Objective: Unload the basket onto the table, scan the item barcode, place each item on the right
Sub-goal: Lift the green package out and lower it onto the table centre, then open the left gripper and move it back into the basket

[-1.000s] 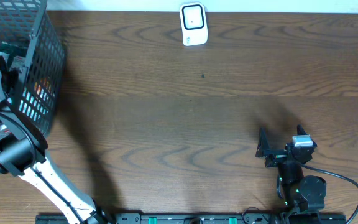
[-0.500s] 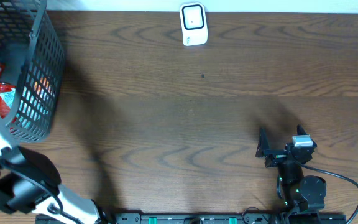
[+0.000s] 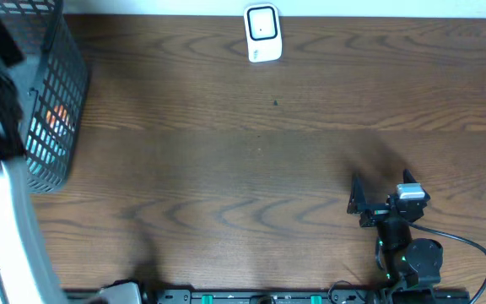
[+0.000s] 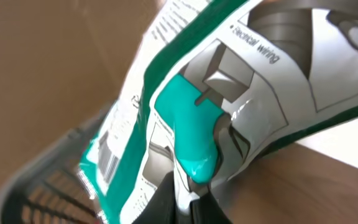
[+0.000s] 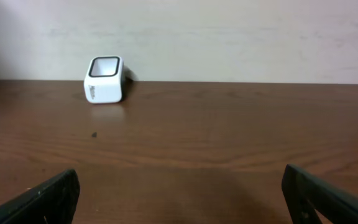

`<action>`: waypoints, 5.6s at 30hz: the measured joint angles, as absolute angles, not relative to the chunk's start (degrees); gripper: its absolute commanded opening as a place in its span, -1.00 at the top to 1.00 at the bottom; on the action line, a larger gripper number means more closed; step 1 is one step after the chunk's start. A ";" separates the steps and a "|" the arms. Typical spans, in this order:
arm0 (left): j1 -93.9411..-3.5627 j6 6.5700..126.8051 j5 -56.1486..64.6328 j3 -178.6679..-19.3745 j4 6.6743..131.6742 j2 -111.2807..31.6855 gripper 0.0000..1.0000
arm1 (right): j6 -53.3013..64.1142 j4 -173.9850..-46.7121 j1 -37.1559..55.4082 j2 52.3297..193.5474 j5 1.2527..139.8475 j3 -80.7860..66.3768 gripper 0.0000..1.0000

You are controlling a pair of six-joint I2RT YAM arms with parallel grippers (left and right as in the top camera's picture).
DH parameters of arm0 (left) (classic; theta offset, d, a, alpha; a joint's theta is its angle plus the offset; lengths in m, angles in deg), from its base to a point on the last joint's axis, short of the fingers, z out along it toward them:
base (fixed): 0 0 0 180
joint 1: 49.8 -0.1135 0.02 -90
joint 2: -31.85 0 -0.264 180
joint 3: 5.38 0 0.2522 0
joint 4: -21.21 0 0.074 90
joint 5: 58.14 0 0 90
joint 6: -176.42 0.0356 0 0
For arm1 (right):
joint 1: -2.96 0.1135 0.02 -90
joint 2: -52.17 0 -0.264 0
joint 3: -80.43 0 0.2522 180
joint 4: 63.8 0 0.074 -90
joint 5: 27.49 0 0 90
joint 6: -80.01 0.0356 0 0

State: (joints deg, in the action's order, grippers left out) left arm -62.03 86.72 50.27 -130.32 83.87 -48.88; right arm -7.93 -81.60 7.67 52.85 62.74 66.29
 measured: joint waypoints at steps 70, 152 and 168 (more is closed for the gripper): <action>-27.85 77.47 32.20 -101.23 74.39 -85.21 0.85 | -7.93 -81.60 7.67 52.85 62.74 66.29 -0.99; -91.27 82.81 22.73 -119.20 88.48 -76.44 -0.70 | -7.93 -81.60 7.67 52.85 62.74 66.29 -0.98; -91.27 83.75 22.10 -119.20 87.92 -90.47 -0.70 | -7.93 -81.60 7.67 52.85 62.74 66.29 -0.99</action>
